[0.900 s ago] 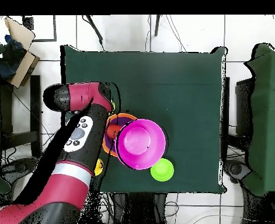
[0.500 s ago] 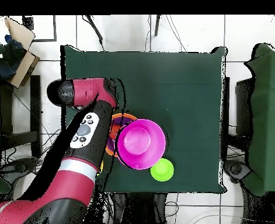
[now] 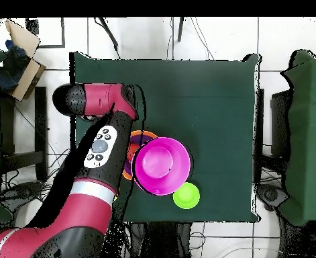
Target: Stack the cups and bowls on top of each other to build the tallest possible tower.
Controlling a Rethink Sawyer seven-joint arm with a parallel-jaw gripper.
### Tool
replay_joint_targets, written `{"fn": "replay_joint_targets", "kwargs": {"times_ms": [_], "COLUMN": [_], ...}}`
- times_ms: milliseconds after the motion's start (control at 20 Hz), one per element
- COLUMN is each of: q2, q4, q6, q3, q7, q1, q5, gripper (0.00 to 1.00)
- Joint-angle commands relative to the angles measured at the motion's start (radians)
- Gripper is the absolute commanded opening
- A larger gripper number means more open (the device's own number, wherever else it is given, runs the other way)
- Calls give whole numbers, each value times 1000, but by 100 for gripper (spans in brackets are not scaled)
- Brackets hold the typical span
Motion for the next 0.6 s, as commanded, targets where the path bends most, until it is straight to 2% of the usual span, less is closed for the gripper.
{"fn": "replay_joint_targets", "kwargs": {"times_ms": [50, 300, 600], "q2": [42, 42, 55], "q4": [-22, -2, 23], "q6": [123, 122, 67], "q3": [126, 114, 97], "q7": [165, 169, 193], "q1": [7, 30, 55], "q5": [50, 65, 70], "gripper": [100, 100, 100]}}
